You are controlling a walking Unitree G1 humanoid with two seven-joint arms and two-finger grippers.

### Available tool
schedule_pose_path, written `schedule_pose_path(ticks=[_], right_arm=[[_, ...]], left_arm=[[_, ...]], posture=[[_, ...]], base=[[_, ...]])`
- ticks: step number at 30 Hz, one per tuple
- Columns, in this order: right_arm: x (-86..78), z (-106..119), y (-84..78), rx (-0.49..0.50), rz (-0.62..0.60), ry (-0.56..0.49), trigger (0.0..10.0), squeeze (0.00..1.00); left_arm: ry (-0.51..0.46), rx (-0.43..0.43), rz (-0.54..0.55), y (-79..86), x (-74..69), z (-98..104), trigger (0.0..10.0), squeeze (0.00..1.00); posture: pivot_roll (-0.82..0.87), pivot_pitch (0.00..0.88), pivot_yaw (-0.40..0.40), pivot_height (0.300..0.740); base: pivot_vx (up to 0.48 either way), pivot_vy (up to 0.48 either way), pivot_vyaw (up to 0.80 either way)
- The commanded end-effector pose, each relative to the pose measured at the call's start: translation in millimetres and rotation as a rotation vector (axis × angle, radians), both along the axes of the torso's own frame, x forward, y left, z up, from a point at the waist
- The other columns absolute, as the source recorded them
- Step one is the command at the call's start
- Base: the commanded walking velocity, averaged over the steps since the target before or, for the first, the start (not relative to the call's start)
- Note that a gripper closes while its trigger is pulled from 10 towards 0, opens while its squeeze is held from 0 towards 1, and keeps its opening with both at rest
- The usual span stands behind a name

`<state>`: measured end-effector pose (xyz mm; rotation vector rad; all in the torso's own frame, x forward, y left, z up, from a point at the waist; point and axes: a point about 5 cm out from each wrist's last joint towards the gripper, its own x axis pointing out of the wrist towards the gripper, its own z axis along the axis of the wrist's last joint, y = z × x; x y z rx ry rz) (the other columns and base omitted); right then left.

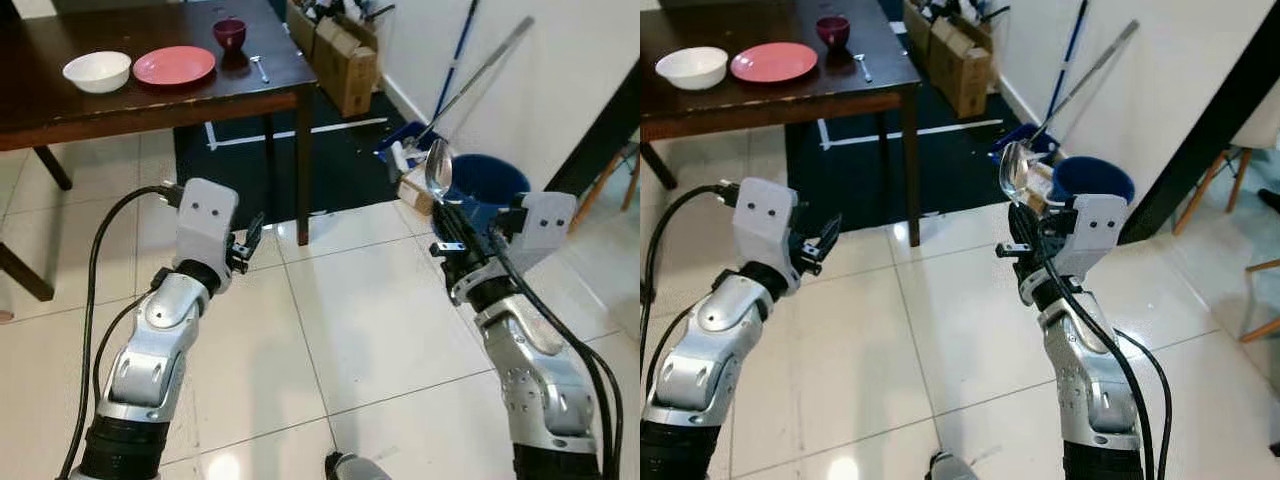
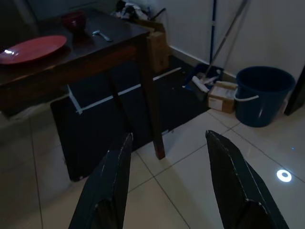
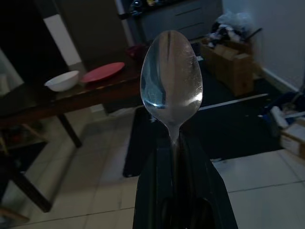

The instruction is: Setting the table

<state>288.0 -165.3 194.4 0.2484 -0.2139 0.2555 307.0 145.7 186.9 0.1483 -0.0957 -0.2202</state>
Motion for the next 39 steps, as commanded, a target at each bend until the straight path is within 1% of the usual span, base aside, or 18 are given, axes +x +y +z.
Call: schedule_pose_path(ticks=[1,5,6,8,9,10,11,12,13,14,17,18,19,22,25,31,34,39], right_arm=[[-3.7,0,0.2,0.015,0.004,-0.007,10.0,0.00],[-4.6,0,-0.8,0.012,-0.002,-0.005,10.0,0.00],[-5.3,-2,-1.6,-0.015,-0.011,0.000,10.0,0.00],[-8.0,-7,-3.7,-0.070,-0.030,0.016,10.0,0.00],[-8.0,-7,-3.7,-0.070,-0.030,0.016,10.0,0.00],[-9.6,-11,-4.2,-0.100,-0.033,0.026,10.0,0.00],[-9.6,-11,-4.2,-0.100,-0.033,0.026,10.0,0.00],[-13.4,-25,-3.7,-0.137,-0.016,0.081,10.0,0.00],[-14.5,-30,-3.3,-0.148,-0.009,0.099,10.0,0.00],[-14.5,-30,-3.3,-0.148,-0.009,0.099,10.0,0.00],[-15.3,-48,5.5,-0.175,0.050,0.158,10.0,0.00],[-15.3,-48,5.5,-0.175,0.050,0.158,10.0,0.00],[-14.0,-53,9.6,-0.179,0.081,0.173,10.0,0.00],[-13.5,-54,10.4,-0.181,0.089,0.173,10.0,0.00],[-10.3,-51,11.0,-0.178,0.099,0.163,10.0,0.00],[-6.7,-43,7.6,-0.177,0.078,0.125,10.0,0.00],[-7.4,-42,5.4,-0.174,0.067,0.116,10.0,0.00],[-8.4,-43,4.2,-0.176,0.062,0.115,10.0,0.00]], left_arm=[[0.018,0.005,0.011,3.0,0.0,-5,10.0,0.00],[0.038,-0.006,0.042,6.7,-0.2,-8,10.0,0.00],[0.063,-0.018,0.079,12.3,-1.3,-13,10.0,0.00],[0.085,-0.004,0.196,32.6,-7.3,-24,10.0,0.00],[0.085,-0.004,0.196,32.6,-7.3,-24,10.0,0.00],[0.095,0.015,0.254,43.2,-11.0,-29,10.0,0.00],[0.095,0.015,0.254,43.2,-11.0,-29,10.0,0.00],[0.140,0.071,0.320,61.3,-23.8,-44,10.0,0.00],[0.149,0.093,0.330,65.1,-27.8,-48,10.0,0.00],[0.149,0.093,0.330,65.1,-27.8,-48,10.0,0.00],[0.162,0.078,0.358,66.0,-39.8,-56,10.0,0.00],[0.162,0.078,0.358,66.0,-39.8,-56,10.0,0.00],[0.150,0.033,0.386,63.4,-42.0,-56,10.0,0.00],[0.145,0.017,0.394,62.3,-42.0,-55,10.0,0.00],[0.116,0.014,0.388,57.3,-38.8,-50,10.0,0.00],[0.027,0.067,0.314,41.8,-30.6,-37,10.0,0.00],[-0.008,0.076,0.297,34.4,-25.9,-32,10.0,0.00],[-0.019,0.086,0.287,31.1,-21.9,-30,10.0,0.00]], posture=[[-0.12,0.047,0.069,0.740],[-0.12,0.047,0.069,0.740],[-0.12,0.048,0.070,0.740],[-0.13,0.052,0.064,0.740],[-0.13,0.052,0.064,0.740],[-0.13,0.052,0.064,0.740],[-0.13,0.052,0.064,0.740],[-0.12,0.059,0.043,0.740],[-0.12,0.059,0.043,0.740],[-0.12,0.059,0.043,0.740],[-0.11,0.062,0.017,0.740],[-0.11,0.062,0.017,0.740],[-0.09,0.061,-0.005,0.740],[-0.09,0.061,-0.005,0.740],[-0.09,0.056,-0.010,0.740],[-0.10,0.049,0.001,0.740],[-0.11,0.047,0.007,0.740],[-0.12,0.037,0.018,0.740]], base=[[0.000,0.000,0.00],[0.000,0.000,0.00],[0.000,0.000,0.00],[0.000,0.000,0.00],[0.000,0.000,0.00],[0.000,0.000,0.00],[0.000,0.000,0.00],[0.000,0.000,0.00],[0.000,0.000,0.00],[0.000,0.000,0.00],[0.000,0.000,0.00],[0.000,0.000,0.00],[0.000,0.000,0.00],[0.000,0.000,0.00],[0.000,0.000,0.00],[0.000,0.000,0.00],[0.393,0.000,0.00],[0.465,0.000,0.00]])
